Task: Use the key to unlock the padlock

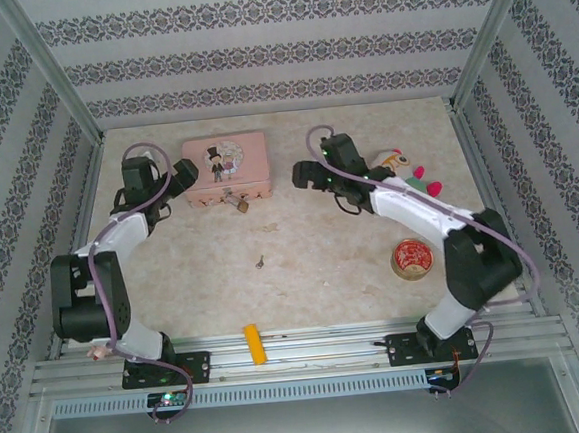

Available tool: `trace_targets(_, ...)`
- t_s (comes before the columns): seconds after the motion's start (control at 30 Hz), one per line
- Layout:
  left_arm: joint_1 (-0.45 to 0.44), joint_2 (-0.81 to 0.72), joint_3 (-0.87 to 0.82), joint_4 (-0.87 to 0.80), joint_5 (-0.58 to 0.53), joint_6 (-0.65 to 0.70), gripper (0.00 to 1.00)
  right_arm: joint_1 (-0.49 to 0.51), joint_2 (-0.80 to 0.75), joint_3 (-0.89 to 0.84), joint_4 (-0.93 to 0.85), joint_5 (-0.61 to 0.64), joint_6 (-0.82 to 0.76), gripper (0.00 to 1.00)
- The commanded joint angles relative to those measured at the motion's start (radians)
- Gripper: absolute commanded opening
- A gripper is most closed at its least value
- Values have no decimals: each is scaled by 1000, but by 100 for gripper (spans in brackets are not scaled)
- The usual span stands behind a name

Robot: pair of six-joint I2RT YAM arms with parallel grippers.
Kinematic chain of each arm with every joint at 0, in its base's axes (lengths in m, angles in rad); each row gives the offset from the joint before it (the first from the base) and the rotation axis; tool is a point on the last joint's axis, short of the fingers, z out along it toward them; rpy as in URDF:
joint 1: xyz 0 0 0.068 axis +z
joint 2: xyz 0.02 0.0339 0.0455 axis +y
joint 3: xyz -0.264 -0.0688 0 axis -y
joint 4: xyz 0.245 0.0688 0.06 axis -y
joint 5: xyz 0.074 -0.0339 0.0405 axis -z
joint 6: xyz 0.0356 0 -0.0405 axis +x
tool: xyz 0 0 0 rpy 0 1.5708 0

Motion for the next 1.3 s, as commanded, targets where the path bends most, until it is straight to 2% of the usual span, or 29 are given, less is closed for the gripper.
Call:
trace_targets(0.0, -4, 56, 59, -46, 40, 1, 91, 7, 103, 111, 10, -146, 66, 98)
trace_targets(0.2, -4, 139, 103, -64, 33, 26, 83, 16, 299, 303, 15, -244, 108, 96)
trace_targets(0.4, -4, 165, 101, -64, 46, 44, 74, 23, 452, 456, 5, -301, 141, 77)
trace_targets(0.67, -7, 171, 51, -30, 91, 41, 60, 39, 569, 560, 7, -346, 172, 58)
trace_targets(1.0, -50, 126, -36, 3, 126, 17, 40, 78, 546, 493, 13, -338, 171, 45)
trace_targets(1.27, -126, 19, -149, 34, 104, -36, 35, 105, 464, 371, 43, -333, 175, 41)
